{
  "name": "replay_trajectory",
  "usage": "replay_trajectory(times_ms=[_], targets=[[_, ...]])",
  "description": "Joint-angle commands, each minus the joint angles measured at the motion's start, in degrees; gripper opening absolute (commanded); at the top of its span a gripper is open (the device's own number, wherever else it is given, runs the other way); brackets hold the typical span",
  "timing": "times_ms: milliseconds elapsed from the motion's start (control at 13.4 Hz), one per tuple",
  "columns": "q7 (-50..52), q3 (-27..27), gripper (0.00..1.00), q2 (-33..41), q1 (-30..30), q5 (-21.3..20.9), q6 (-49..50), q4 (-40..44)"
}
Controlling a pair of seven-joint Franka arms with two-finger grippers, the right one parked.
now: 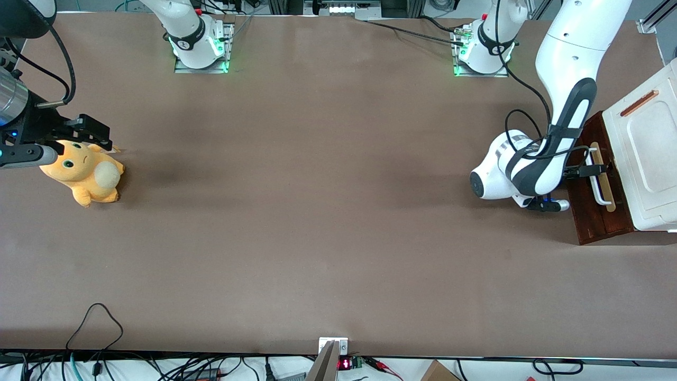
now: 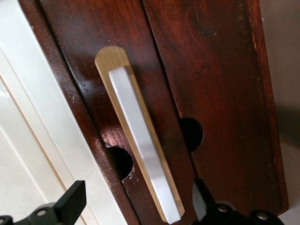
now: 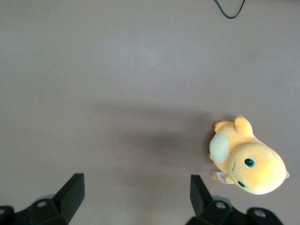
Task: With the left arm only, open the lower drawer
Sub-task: 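Move the left gripper down toward the white drawer handle, then close the left gripper around the white drawer handle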
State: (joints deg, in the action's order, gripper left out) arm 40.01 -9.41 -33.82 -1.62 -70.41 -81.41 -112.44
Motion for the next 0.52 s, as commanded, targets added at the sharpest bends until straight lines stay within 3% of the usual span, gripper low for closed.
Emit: replay_trajectory(times_ms=[0, 447], targets=[[-0.6, -0.3, 1.0, -1.8, 0.8, -2.5, 0.0, 0.3], [0.3, -0.3, 1.0, -2.7, 1.4, -5.6, 1.3, 0.3]])
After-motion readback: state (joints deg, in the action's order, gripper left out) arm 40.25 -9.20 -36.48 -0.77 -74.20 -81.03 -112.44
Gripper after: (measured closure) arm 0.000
